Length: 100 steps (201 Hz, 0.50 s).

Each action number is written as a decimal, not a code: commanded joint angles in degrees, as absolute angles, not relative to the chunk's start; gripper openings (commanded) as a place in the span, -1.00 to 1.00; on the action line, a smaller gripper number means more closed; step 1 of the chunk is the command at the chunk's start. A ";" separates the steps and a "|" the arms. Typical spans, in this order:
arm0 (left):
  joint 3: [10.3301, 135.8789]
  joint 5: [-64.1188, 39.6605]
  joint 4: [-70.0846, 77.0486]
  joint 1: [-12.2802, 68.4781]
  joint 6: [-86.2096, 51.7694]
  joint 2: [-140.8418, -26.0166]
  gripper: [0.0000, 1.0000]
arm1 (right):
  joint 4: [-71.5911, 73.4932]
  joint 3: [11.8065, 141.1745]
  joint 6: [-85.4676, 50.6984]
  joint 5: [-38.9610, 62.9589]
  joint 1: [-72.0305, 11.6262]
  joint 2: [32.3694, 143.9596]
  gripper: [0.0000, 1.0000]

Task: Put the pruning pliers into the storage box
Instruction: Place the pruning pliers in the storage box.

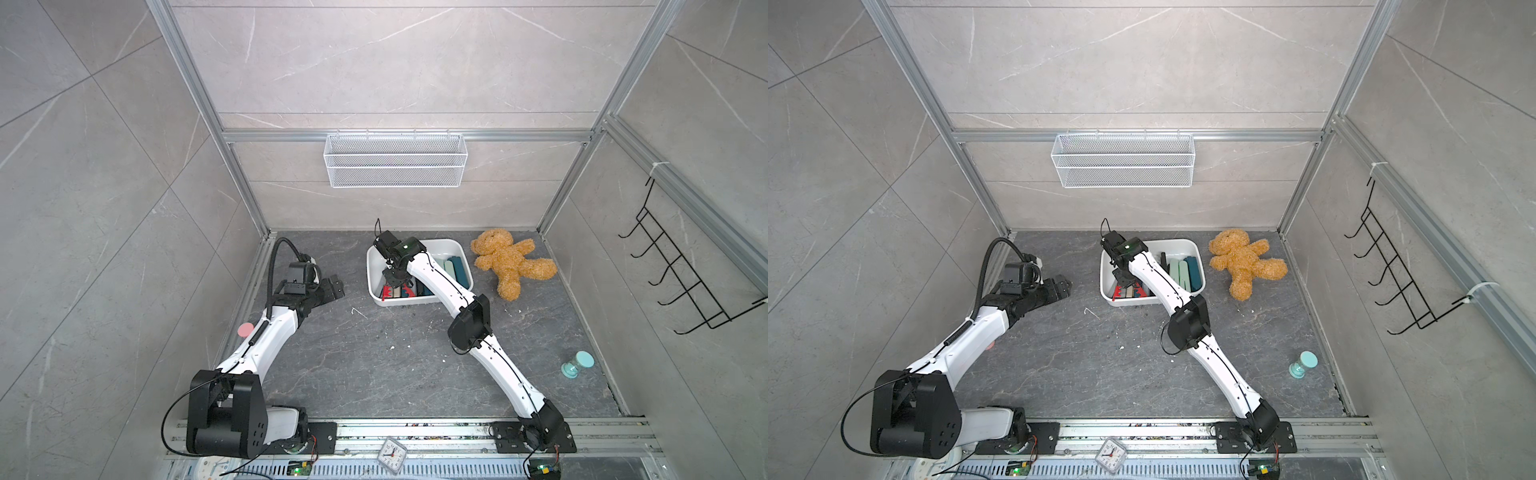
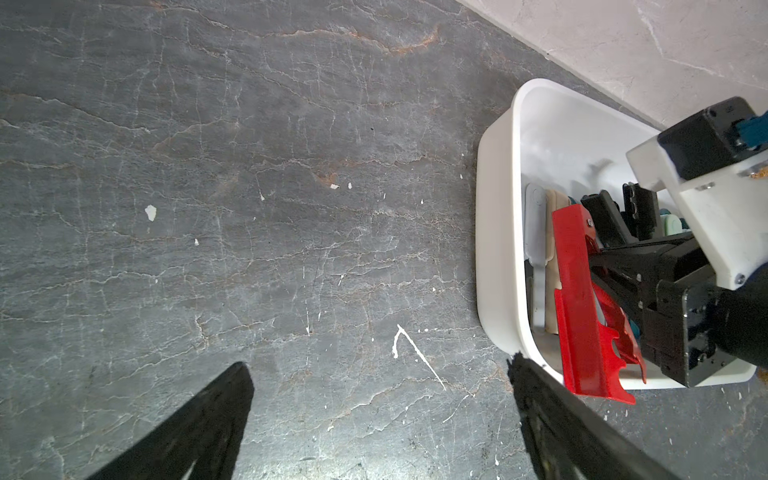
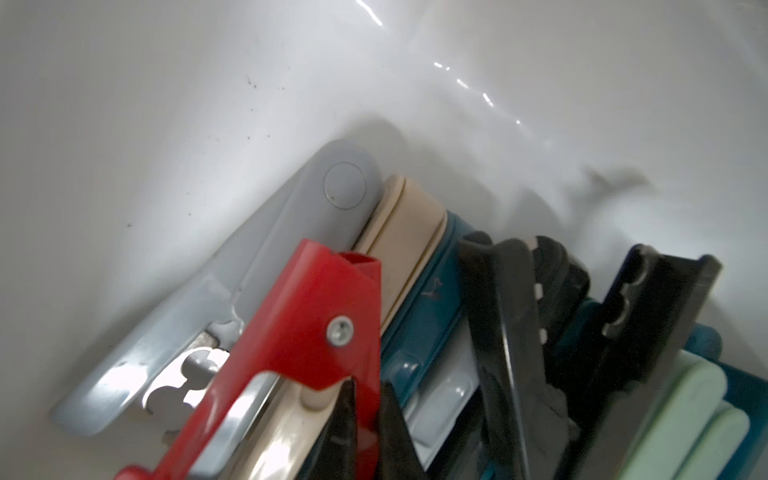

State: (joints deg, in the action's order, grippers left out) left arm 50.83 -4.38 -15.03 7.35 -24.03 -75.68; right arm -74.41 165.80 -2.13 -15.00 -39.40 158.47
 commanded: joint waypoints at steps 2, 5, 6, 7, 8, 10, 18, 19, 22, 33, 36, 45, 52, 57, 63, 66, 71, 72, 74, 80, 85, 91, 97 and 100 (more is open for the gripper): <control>50.49 -4.09 -14.24 6.95 -24.63 -74.23 0.99 | -73.85 166.72 -3.85 -15.75 -38.85 156.86 -0.82; 50.53 -4.11 -14.24 6.94 -24.71 -74.26 0.99 | -73.81 166.73 -3.94 -15.74 -38.78 156.79 -0.82; 50.53 -4.08 -14.24 6.94 -24.70 -74.27 0.99 | -73.77 166.73 -3.99 -15.73 -38.77 156.84 -0.81; 50.54 -4.10 -14.24 6.90 -24.74 -74.27 0.99 | -73.80 166.73 -4.02 -15.78 -38.77 156.82 -0.81; 50.54 -4.12 -14.19 6.88 -24.76 -74.27 0.99 | -73.73 166.73 -4.03 -15.75 -38.76 156.85 -0.81; 50.54 -4.13 -14.16 6.86 -24.71 -74.27 0.99 | -73.71 166.73 -4.06 -15.74 -38.76 156.81 -0.81; 50.54 -4.15 -14.10 6.86 -24.85 -74.35 0.99 | -73.52 166.73 -4.59 -15.88 -38.63 156.87 -0.80; 50.54 -4.14 -14.08 6.86 -24.86 -74.35 0.99 | -73.50 166.73 -4.67 -15.90 -38.61 156.88 -0.80; 50.52 -4.26 -14.00 6.88 -24.87 -74.36 0.99 | -73.50 166.73 -4.91 -16.05 -38.54 156.87 -0.80; 50.53 -4.28 -13.95 6.80 -24.96 -74.44 0.99 | -73.57 166.73 -6.05 -16.09 -38.19 156.89 -0.80; 50.54 -4.30 -13.89 6.80 -24.96 -74.52 0.99 | -73.58 166.68 -6.28 -16.00 -38.11 157.01 -0.80; 50.54 -4.43 -13.84 6.77 -25.00 -74.65 0.99 | -73.61 166.74 -6.94 -15.69 -37.91 156.84 -0.80; 50.44 -4.48 -13.80 6.77 -25.09 -74.73 0.99 | -73.51 166.74 -7.16 -15.46 -37.75 156.86 -0.80; 50.44 -4.56 -13.74 6.83 -25.05 -74.71 0.99 | -73.43 166.73 -7.30 -15.27 -37.71 156.98 -0.80; 50.44 -4.61 -13.73 6.77 -25.00 -74.79 0.99 | -73.35 166.73 -7.38 -14.96 -37.71 156.97 -0.80; 50.40 -4.65 -13.76 6.77 -25.00 -74.79 0.99 | -73.26 166.73 -7.46 -14.80 -37.71 156.96 -0.80; 50.44 -4.66 -13.73 6.77 -25.09 -74.84 0.99 | -73.11 166.73 -7.40 -14.39 -37.73 156.86 -0.80; 50.44 -4.66 -13.72 6.77 -25.07 -74.82 0.99 | -73.12 166.73 -7.44 -14.32 -37.72 156.87 -0.79; 50.45 -4.66 -13.74 6.77 -25.05 -74.84 0.99 | -73.06 166.73 -7.46 -14.17 -37.71 156.84 -0.79; 50.43 -4.73 -13.71 6.69 -25.05 -74.82 0.99 | -72.90 166.66 -7.59 -13.95 -37.71 156.95 -0.79; 50.40 -4.71 -13.73 6.68 -25.00 -74.94 0.99 | -72.83 166.64 -7.59 -13.83 -37.64 156.97 -0.79; 50.45 -4.75 -13.71 6.68 -25.09 -74.88 0.99 | -72.83 166.64 -7.62 -13.72 -37.70 157.07 -0.78; 50.45 -4.72 -13.71 6.70 -25.04 -74.91 0.99 | -72.90 166.64 -7.60 -13.41 -37.70 157.15 -0.78; 50.45 -4.77 -13.76 6.68 -25.05 -74.89 0.99 | -72.94 166.64 -7.64 -13.24 -37.70 157.13 -0.77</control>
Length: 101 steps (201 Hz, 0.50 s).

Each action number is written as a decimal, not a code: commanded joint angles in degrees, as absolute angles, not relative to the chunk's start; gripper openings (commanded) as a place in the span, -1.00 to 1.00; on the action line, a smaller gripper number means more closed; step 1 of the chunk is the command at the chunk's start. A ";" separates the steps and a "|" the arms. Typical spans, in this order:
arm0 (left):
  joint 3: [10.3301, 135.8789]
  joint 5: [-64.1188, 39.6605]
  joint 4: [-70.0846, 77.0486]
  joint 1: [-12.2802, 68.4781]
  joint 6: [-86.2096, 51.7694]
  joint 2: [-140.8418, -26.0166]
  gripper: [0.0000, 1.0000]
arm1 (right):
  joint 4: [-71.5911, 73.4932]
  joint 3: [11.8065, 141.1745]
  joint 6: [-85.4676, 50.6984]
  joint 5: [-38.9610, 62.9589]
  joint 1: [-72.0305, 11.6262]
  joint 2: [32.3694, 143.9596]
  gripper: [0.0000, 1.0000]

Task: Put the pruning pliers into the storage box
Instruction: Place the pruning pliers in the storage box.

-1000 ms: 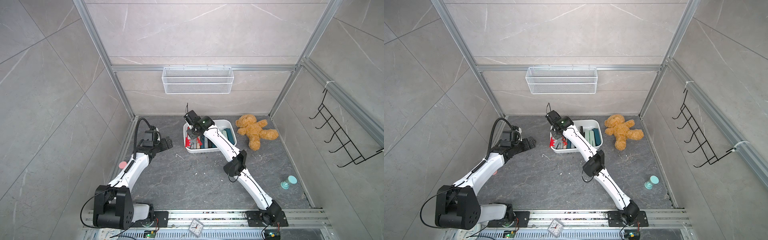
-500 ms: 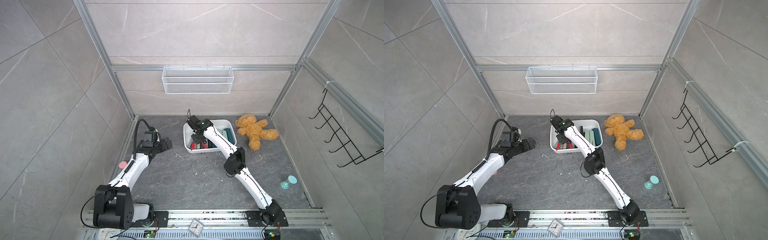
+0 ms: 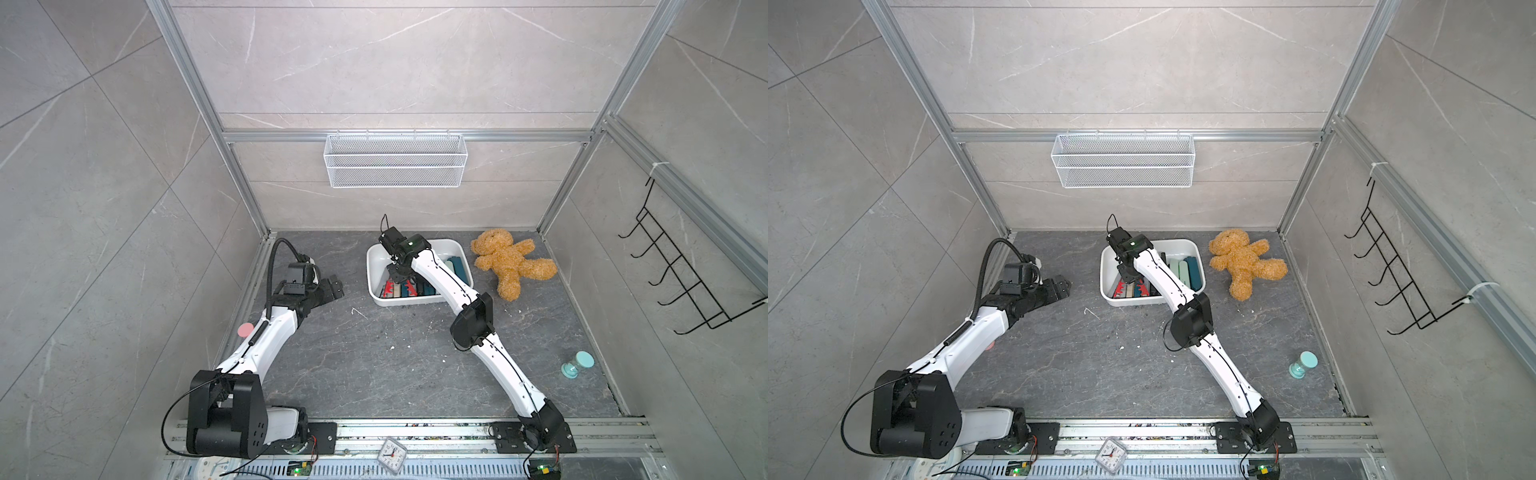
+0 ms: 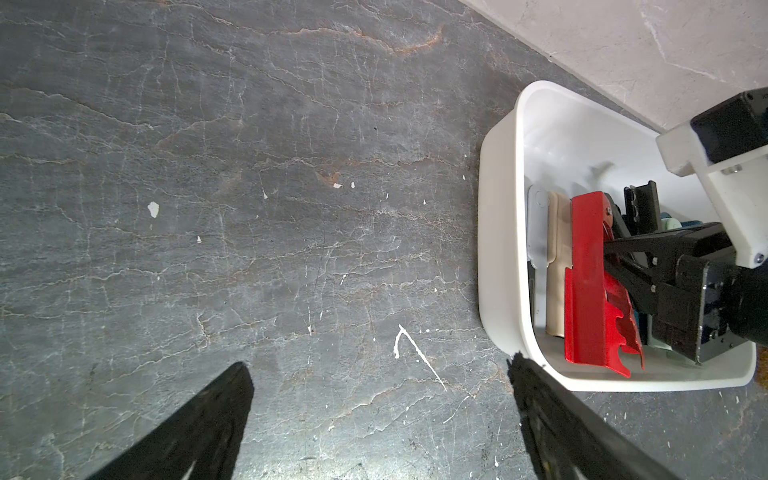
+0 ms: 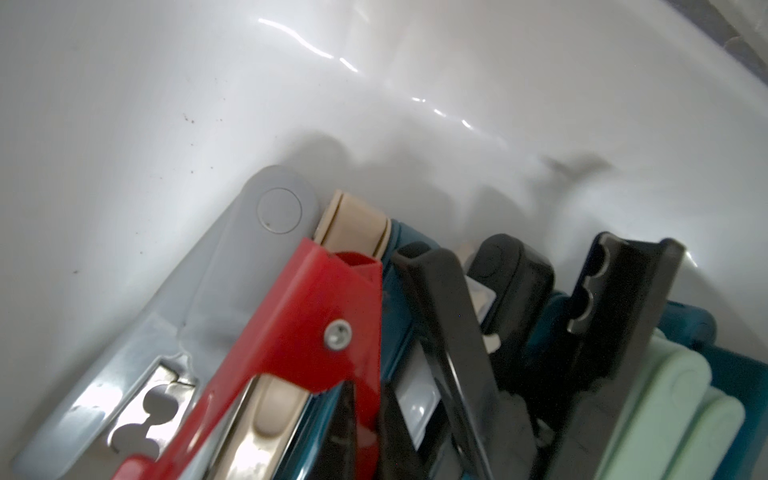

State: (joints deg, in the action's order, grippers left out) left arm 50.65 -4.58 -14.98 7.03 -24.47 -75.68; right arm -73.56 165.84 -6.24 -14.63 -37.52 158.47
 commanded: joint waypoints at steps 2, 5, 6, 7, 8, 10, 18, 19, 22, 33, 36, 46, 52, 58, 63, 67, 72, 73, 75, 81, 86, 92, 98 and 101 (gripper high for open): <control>50.41 -4.82 -13.74 6.68 -25.05 -74.88 0.99 | -72.99 166.57 -7.62 -13.15 -37.73 157.16 -0.77; 50.44 -4.82 -13.72 6.68 -25.05 -74.88 0.99 | -73.06 166.57 -7.57 -13.18 -37.70 157.19 -0.76; 50.45 -4.83 -13.71 6.68 -25.05 -74.88 0.99 | -73.09 166.56 -7.56 -13.09 -37.70 157.22 -0.75; 50.45 -4.79 -13.71 6.68 -25.05 -74.88 0.99 | -73.11 166.56 -7.56 -13.05 -37.70 157.23 -0.75; 50.45 -4.77 -13.71 6.68 -25.05 -74.88 0.99 | -73.16 166.55 -7.52 -13.03 -37.70 157.19 -0.75; 50.41 -4.75 -13.71 6.68 -25.00 -74.84 0.99 | -73.24 166.60 -7.53 -12.95 -37.70 157.20 -0.74; 50.36 -4.79 -13.71 6.59 -25.05 -74.90 0.99 | -73.44 166.64 -7.39 -12.51 -37.71 157.22 -0.66; 50.36 -4.77 -13.71 6.59 -25.09 -74.89 0.99 | -73.50 166.68 -7.38 -12.45 -37.71 157.23 -0.65; 50.36 -4.68 -13.72 6.59 -24.98 -74.88 0.99 | -73.61 166.72 -7.38 -12.33 -37.71 157.24 -0.60; 50.36 -4.49 -13.76 6.59 -24.96 -74.88 0.99 | -73.89 167.19 -7.35 -12.30 -37.71 157.02 -0.47; 50.32 -4.46 -13.72 6.57 -24.96 -74.88 0.99 | -74.06 167.43 -7.38 -12.30 -37.71 156.98 -0.44; 50.23 -4.39 -13.71 6.50 -25.03 -74.88 0.99 | -74.50 168.35 -7.46 -12.30 -37.71 156.62 -0.30; 50.27 -4.40 -13.71 6.50 -25.04 -74.90 0.99 | -74.64 168.95 -7.46 -12.30 -37.71 156.39 -0.24; 50.27 -4.39 -13.71 6.51 -25.01 -74.90 0.99 | -74.90 169.37 -7.39 -12.26 -37.71 155.97 -0.19; 50.25 -4.35 -13.75 6.50 -25.09 -74.91 0.99 | -75.25 169.80 -7.39 -12.14 -37.72 155.57 -0.16; 50.27 -4.27 -13.82 6.50 -25.13 -74.88 0.99 | -75.59 170.16 -7.45 -12.15 -37.71 155.17 -0.12; 50.27 -4.14 -13.88 6.50 -25.11 -74.80 0.99 | -75.99 170.60 -7.40 -12.08 -37.71 154.82 -0.11; 50.27 -4.09 -13.88 6.50 -25.13 -74.80 0.99 | -76.14 170.68 -7.39 -12.06 -37.71 154.75 -0.10; 50.21 -4.01 -13.89 6.50 -25.09 -74.77 0.99 | -76.45 170.86 -7.43 -12.00 -37.71 154.48 -0.10; 50.11 -3.68 -13.89 6.50 -25.15 -74.52 0.99 | -77.27 171.50 -7.51 -11.79 -37.71 153.90 -0.08; 49.94 -3.31 -13.89 6.50 -25.22 -74.29 0.99 | -77.76 172.07 -7.35 -11.45 -37.71 153.31 -0.05; 49.77 -2.83 -13.74 6.42 -25.22 -73.98 0.99 | -78.37 172.68 -7.20 -11.07 -37.71 152.71 -0.02; 49.50 -2.52 -13.56 6.42 -25.22 -73.65 0.99 | -79.05 173.53 -6.84 -10.71 -37.79 152.18 0.00; 49.35 -2.40 -13.46 6.42 -25.22 -73.51 0.99 | -79.37 174.12 -6.59 -10.57 -37.87 152.01 0.01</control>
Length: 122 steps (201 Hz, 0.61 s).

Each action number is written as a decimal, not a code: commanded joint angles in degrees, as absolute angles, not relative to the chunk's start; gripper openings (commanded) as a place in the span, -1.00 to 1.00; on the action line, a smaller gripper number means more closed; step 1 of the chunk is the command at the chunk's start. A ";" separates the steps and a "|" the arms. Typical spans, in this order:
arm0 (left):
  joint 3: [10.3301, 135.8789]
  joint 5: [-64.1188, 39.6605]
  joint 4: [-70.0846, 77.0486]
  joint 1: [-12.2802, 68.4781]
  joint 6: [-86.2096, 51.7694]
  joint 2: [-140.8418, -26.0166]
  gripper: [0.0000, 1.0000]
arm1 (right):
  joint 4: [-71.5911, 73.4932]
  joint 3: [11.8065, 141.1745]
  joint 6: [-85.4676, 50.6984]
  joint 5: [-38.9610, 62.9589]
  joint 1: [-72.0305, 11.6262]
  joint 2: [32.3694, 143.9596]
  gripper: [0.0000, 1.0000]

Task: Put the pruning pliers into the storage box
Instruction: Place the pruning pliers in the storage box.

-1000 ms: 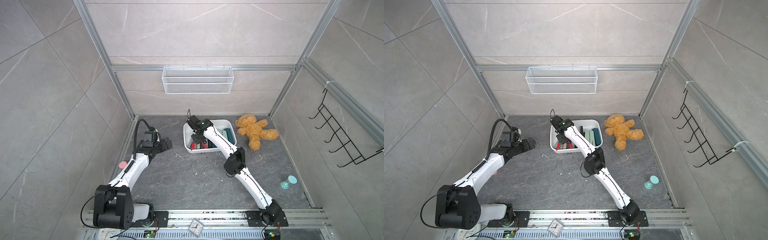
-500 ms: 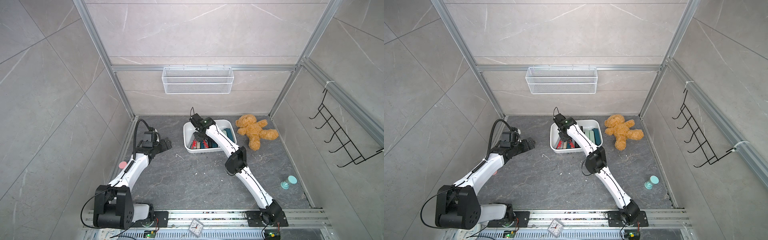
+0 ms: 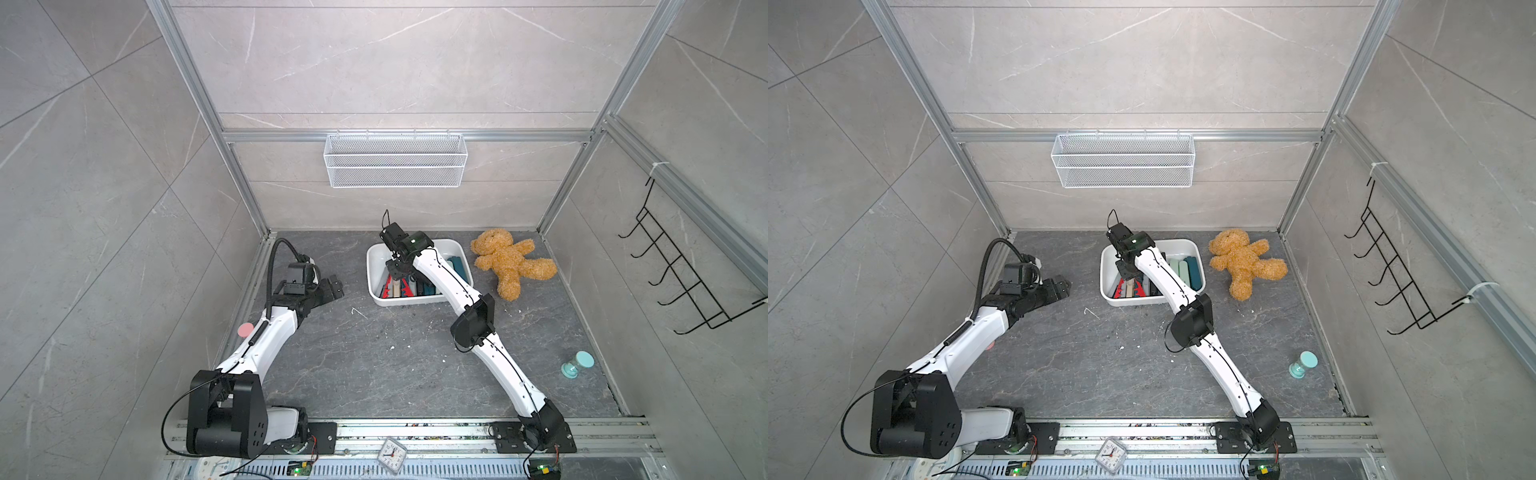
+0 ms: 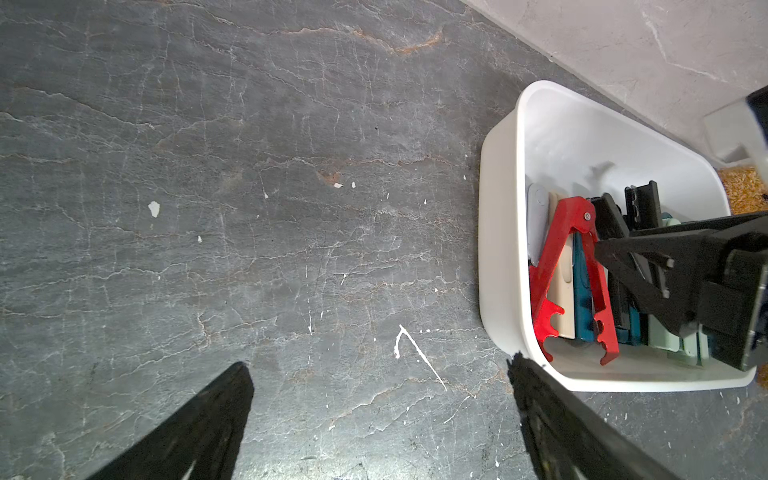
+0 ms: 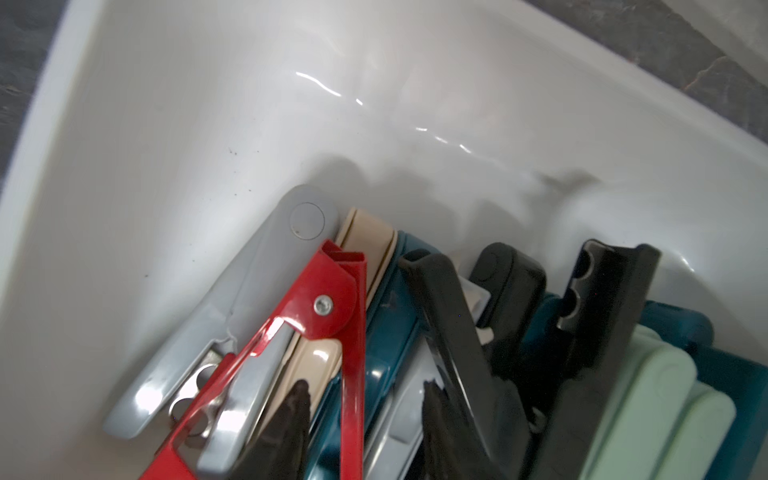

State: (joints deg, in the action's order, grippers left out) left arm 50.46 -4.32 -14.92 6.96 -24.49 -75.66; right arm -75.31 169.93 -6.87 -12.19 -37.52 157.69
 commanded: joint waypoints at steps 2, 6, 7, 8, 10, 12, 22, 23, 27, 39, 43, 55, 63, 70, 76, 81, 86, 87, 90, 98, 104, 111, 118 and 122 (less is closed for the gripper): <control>49.32 -2.31 -13.45 6.42 -25.22 -73.42 0.99 | -79.61 174.53 -6.39 -10.55 -37.92 151.91 0.01; 49.24 -2.18 -13.45 6.42 -25.09 -73.23 0.99 | -80.18 175.66 -5.85 -10.76 -38.11 151.91 0.02; 49.23 -2.15 -13.45 6.42 -25.11 -73.22 0.99 | -80.34 175.94 -5.70 -10.83 -38.13 151.98 0.02; 49.22 -2.08 -13.45 6.42 -25.13 -73.13 0.99 | -80.51 176.39 -5.57 -10.95 -38.18 152.02 0.02; 49.15 -1.97 -13.45 6.46 -25.09 -73.08 0.99 | -80.86 177.10 -5.22 -11.09 -38.22 152.09 0.02; 49.14 -1.95 -13.45 6.43 -25.10 -73.06 0.99 | -81.04 177.45 -5.07 -11.12 -38.27 152.16 0.02; 48.89 -1.56 -13.53 6.44 -25.05 -72.74 0.99 | -82.34 180.63 -3.53 -11.70 -38.67 152.27 0.05; 48.84 -1.52 -13.54 6.43 -24.96 -72.71 0.99 | -82.26 180.36 -3.35 -11.78 -38.67 151.90 0.05; 48.74 -1.41 -13.61 6.42 -25.00 -72.66 0.99 | -81.89 179.24 -2.78 -11.94 -38.67 150.93 0.06; 48.52 -1.40 -13.70 6.42 -25.05 -72.38 0.99 | -82.39 180.34 -1.35 -10.83 -38.74 149.48 0.11; 48.43 -1.35 -13.75 6.42 -25.00 -72.38 0.99 | -82.79 181.19 -0.97 -10.34 -38.69 149.29 0.13; 48.30 -1.19 -13.88 6.42 -25.13 -72.28 0.99 | -83.00 178.77 0.47 -8.74 -38.72 146.43 0.19; 48.25 -1.04 -13.93 6.42 -25.11 -72.09 1.00 | -83.25 176.13 0.97 -8.56 -38.71 143.65 0.21; 48.17 -0.75 -14.14 6.42 -25.05 -71.92 1.00 | -83.19 172.67 1.52 -6.85 -38.53 141.23 0.22; 48.16 -0.56 -14.40 6.39 -25.07 -71.74 0.99 | -83.08 169.33 2.01 -5.10 -38.50 138.90 0.24; 48.16 -0.38 -14.56 6.40 -25.00 -71.54 0.99 | -82.74 166.18 2.44 -4.24 -38.50 136.71 0.25; 48.16 -0.19 -14.75 6.35 -24.96 -71.25 0.99 | -82.28 162.64 2.69 -3.96 -38.50 134.43 0.26; 48.12 -0.14 -14.80 6.34 -24.96 -71.22 0.99 | -82.14 162.05 2.71 -3.91 -38.50 133.93 0.26; 48.02 0.02 -14.84 6.32 -24.96 -71.15 0.99 | -81.66 159.83 2.80 -3.87 -38.42 132.36 0.27; 47.61 0.56 -14.69 6.35 -24.96 -70.70 1.00 | -80.22 154.23 2.81 -3.47 -38.21 128.44 0.27; 47.27 1.21 -14.51 6.33 -24.96 -70.39 0.99 | -77.89 149.06 2.75 -2.32 -37.95 124.70 0.27; 46.82 2.00 -14.30 6.33 -24.83 -70.08 1.00 | -74.43 141.09 2.79 -0.53 -37.75 119.87 0.29; 46.38 2.83 -14.08 6.33 -24.52 -69.68 1.00 | -70.80 133.63 2.89 -0.01 -37.71 115.50 0.32; 46.20 3.25 -13.92 6.33 -24.37 -69.54 0.99 | -68.66 130.04 2.94 -0.41 -37.71 112.73 0.33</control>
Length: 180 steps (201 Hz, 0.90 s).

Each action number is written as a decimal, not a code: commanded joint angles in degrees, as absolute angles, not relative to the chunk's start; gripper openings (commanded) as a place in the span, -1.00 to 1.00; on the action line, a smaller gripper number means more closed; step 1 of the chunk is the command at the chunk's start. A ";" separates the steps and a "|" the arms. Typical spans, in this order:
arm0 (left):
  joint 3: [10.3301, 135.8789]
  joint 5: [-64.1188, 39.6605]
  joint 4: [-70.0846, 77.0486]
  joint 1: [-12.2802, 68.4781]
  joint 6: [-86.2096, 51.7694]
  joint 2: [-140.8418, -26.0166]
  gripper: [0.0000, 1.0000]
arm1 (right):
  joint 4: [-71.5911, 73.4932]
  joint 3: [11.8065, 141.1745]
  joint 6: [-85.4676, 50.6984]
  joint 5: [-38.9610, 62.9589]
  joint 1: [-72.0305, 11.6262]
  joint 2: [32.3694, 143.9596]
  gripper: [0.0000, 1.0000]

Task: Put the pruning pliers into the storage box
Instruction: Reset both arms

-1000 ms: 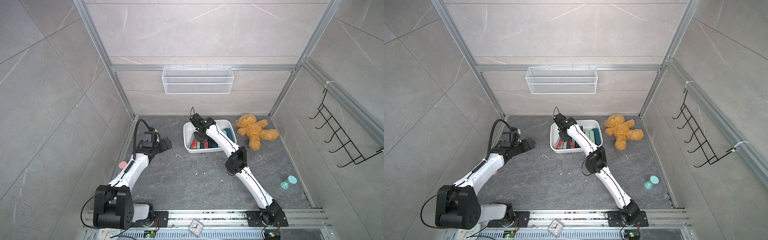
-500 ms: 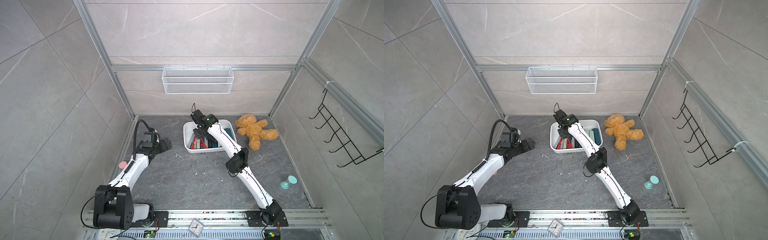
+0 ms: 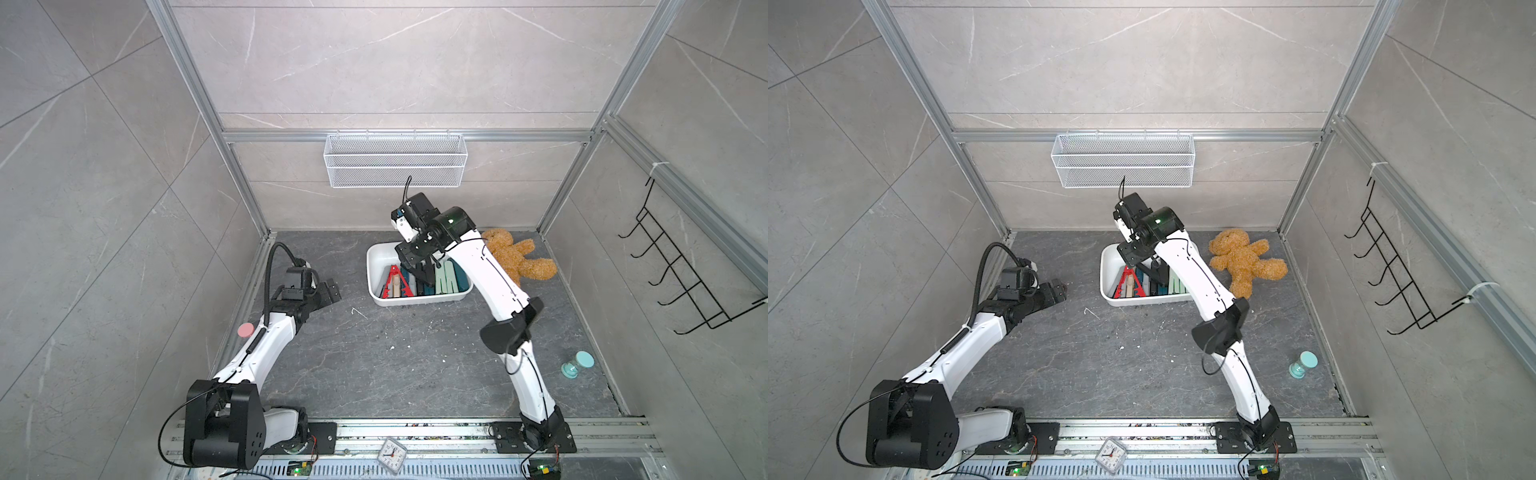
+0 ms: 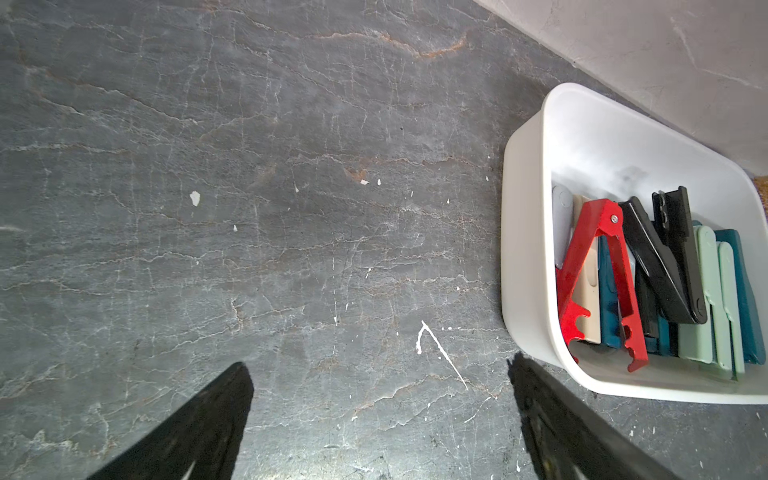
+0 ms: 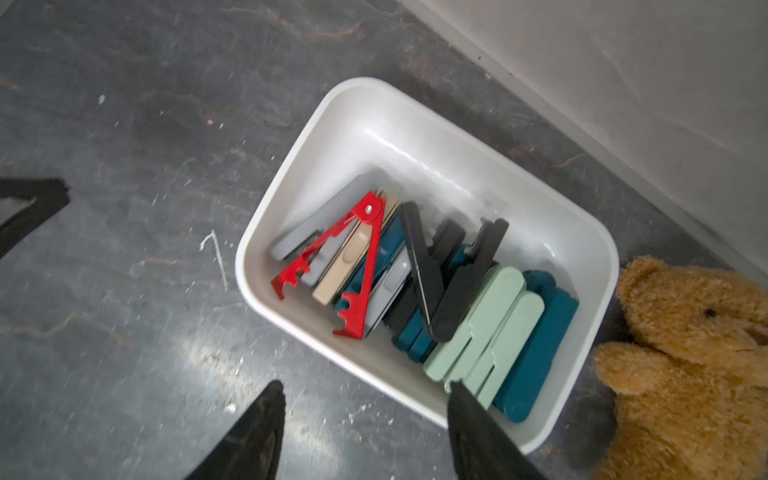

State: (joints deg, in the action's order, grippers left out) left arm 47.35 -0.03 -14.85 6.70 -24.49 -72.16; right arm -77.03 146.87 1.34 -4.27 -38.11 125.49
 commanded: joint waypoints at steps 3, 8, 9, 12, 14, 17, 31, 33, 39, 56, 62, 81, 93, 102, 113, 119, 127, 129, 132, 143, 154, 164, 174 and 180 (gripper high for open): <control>46.08 3.67 -13.89 6.33 -24.16 -69.47 0.99 | -67.01 127.15 3.09 -0.62 -37.68 111.06 0.34; 45.85 4.21 -13.76 6.33 -23.86 -69.35 1.00 | -65.10 123.45 3.16 -1.41 -37.62 108.69 0.36; 45.82 4.34 -13.74 6.33 -23.79 -69.35 1.00 | -64.72 122.72 3.16 -1.54 -37.66 108.05 0.37; 45.73 4.87 -13.65 6.33 -23.54 -69.27 0.99 | -63.30 120.09 3.24 -2.07 -37.69 106.59 0.39; 45.64 5.24 -13.59 6.33 -23.40 -69.22 0.99 | -62.38 118.18 3.25 -2.61 -37.64 105.35 0.41; 45.54 5.87 -13.50 6.33 -23.19 -69.19 0.99 | -61.24 115.81 3.33 -2.98 -37.65 103.89 0.43; 44.73 9.59 -12.89 6.26 -22.19 -68.61 0.99 | -56.12 105.74 3.21 -5.12 -37.33 97.42 0.50; 44.56 10.07 -12.78 6.29 -22.05 -68.55 0.99 | -55.49 104.31 3.13 -5.28 -37.30 96.51 0.51; 43.96 11.87 -12.23 6.26 -21.61 -68.18 1.00 | -52.98 100.12 2.95 -6.09 -37.06 93.96 0.53; 41.58 16.49 -9.71 6.25 -20.05 -66.67 0.99 | -44.70 87.99 3.14 -9.77 -36.74 86.51 0.62; 40.26 18.25 -8.37 6.26 -19.38 -65.82 0.99 | -41.24 83.31 3.50 -11.05 -36.64 83.61 0.66; 34.79 24.11 -2.09 6.28 -17.32 -62.95 0.99 | -30.19 69.79 5.33 -14.06 -36.08 75.14 0.78; 30.27 25.57 4.61 6.24 -15.06 -61.82 0.99 | -22.04 60.46 6.86 -17.44 -35.74 70.22 0.84; 27.14 25.59 10.04 6.24 -12.92 -61.53 1.00 | -16.49 54.31 8.02 -19.94 -35.15 67.66 0.87; 24.53 26.13 15.54 6.24 -10.71 -62.15 1.00 | -10.03 47.52 8.74 -22.25 -34.35 65.52 0.88; 23.14 26.50 18.40 6.24 -9.42 -62.91 1.00 | -6.67 44.36 9.07 -22.81 -33.92 64.51 0.88; 21.56 26.79 22.44 6.25 -7.75 -64.29 1.00 | -2.59 40.74 9.63 -23.02 -33.76 63.47 0.89; 21.23 26.80 23.47 6.29 -7.50 -64.74 1.00 | -1.24 39.74 9.77 -22.98 -33.64 63.22 0.89; 20.70 26.81 24.85 6.25 -6.90 -65.43 1.00 | 0.32 38.44 9.90 -22.88 -33.46 62.91 0.90; 18.91 26.81 30.00 6.24 -4.74 -67.84 1.00 | 6.78 33.67 10.52 -22.60 -32.73 61.94 0.90; 18.17 28.83 34.93 6.28 -3.35 -70.10 1.00 | 11.79 30.22 11.06 -22.61 -31.99 61.65 0.90; 18.26 27.34 35.51 6.08 -2.69 -70.61 1.00 | 15.89 27.23 11.41 -22.31 -31.39 61.85 0.91; 17.04 25.73 41.02 6.04 -1.75 -72.18 1.00 | 18.60 26.19 11.68 -21.96 -30.97 62.35 0.91; 16.76 25.57 43.23 5.98 -1.47 -72.99 1.00 | 19.47 25.84 12.17 -21.59 -30.39 62.59 0.92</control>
